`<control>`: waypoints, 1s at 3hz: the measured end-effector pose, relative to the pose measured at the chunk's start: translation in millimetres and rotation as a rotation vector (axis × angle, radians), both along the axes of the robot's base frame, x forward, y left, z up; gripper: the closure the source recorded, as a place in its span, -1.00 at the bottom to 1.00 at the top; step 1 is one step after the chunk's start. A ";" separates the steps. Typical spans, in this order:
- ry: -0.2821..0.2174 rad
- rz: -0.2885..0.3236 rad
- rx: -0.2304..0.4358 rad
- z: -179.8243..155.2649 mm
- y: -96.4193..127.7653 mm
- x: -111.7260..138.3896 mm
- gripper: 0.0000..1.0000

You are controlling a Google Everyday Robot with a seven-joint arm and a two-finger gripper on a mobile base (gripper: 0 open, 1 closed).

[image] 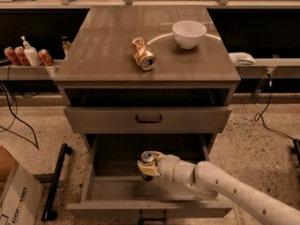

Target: Place redbull can into middle drawer

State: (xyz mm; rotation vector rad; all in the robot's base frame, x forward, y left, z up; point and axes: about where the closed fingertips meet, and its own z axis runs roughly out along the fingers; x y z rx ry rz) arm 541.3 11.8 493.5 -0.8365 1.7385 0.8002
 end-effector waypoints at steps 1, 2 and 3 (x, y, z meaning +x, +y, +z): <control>0.003 -0.046 -0.009 -32.0 -4.7 3.8 0.15; 0.008 -0.099 -0.021 -56.3 -13.7 4.5 -0.29; 0.009 -0.099 -0.020 -57.4 -12.3 4.4 -0.75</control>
Offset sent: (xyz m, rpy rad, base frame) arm 0.0057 -0.0305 -0.0884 -0.0398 0.0137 -0.1758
